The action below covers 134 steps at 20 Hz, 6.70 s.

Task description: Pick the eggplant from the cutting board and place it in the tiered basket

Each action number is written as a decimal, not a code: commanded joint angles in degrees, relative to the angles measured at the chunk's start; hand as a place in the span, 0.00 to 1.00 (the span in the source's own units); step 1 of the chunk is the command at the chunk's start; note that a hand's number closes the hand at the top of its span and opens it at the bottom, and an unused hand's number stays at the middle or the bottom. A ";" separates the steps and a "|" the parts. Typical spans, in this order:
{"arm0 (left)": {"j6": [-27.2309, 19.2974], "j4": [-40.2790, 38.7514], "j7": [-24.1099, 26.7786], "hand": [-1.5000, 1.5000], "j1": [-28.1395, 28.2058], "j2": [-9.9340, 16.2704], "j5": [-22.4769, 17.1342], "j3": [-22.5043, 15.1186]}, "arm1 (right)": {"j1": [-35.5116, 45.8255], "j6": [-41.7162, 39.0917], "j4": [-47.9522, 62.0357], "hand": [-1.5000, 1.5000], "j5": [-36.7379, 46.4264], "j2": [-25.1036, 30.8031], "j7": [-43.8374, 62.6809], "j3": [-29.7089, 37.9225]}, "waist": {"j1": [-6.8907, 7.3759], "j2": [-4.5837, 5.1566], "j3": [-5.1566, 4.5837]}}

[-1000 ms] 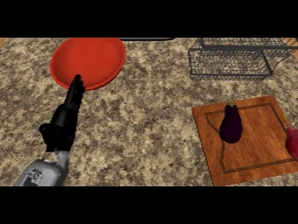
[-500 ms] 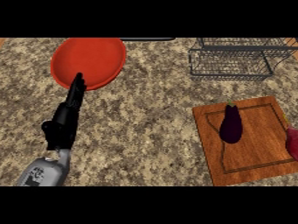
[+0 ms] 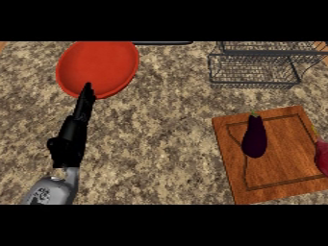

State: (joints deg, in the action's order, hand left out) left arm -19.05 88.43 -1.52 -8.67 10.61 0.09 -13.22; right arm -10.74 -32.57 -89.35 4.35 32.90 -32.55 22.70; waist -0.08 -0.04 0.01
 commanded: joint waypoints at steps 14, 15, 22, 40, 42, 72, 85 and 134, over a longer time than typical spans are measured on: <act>4.79 0.73 -0.01 0.50 1.18 -1.71 1.99 4.43 | 2.24 7.39 2.14 0.00 13.43 -1.43 -11.06 -2.68 | -0.04 0.00 -0.01; 2.97 0.75 -0.22 0.50 1.28 -3.69 3.21 3.03 | 0.50 10.42 -3.79 0.00 15.50 -5.59 -6.85 -6.13 | -0.14 -0.03 -0.02; 5.27 2.27 -3.47 0.50 -0.97 -3.68 4.70 5.21 | 7.40 10.68 5.10 0.00 17.58 -5.42 -4.02 -3.45 | 0.07 0.02 -0.01; 6.44 2.18 -0.63 0.50 2.18 -8.00 8.28 6.13 | 10.82 9.76 14.42 0.00 20.77 -7.80 -10.28 -5.53 | 0.01 0.00 -0.02; 6.99 1.00 0.06 0.50 0.94 -7.16 8.35 7.62 | 11.02 9.71 13.44 0.00 20.31 -8.47 -9.85 -5.96 | -0.06 -0.01 -0.02; 10.06 0.09 -1.31 0.50 -1.42 -8.74 9.29 10.97 | 22.31 14.07 20.43 0.00 24.73 -15.74 -1.32 -12.62 | 0.11 0.04 -0.01; 10.98 0.71 -2.74 0.50 -1.26 -8.68 9.35 10.98 | 22.64 17.96 25.13 1.00 22.94 -19.57 -3.21 -12.90 | 0.13 0.04 -0.01; 11.38 0.69 0.96 0.50 1.89 -8.63 8.65 10.09 | 74.48 -14.79 -7.05 1.00 64.30 -32.86 84.08 -7.62 | 0.67 0.00 -0.04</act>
State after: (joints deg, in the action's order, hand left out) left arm -8.56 89.06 -2.10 -8.16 1.73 9.37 -3.09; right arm 59.30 -48.30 -99.25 71.71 0.53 47.89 8.67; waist 0.38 -0.16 -0.04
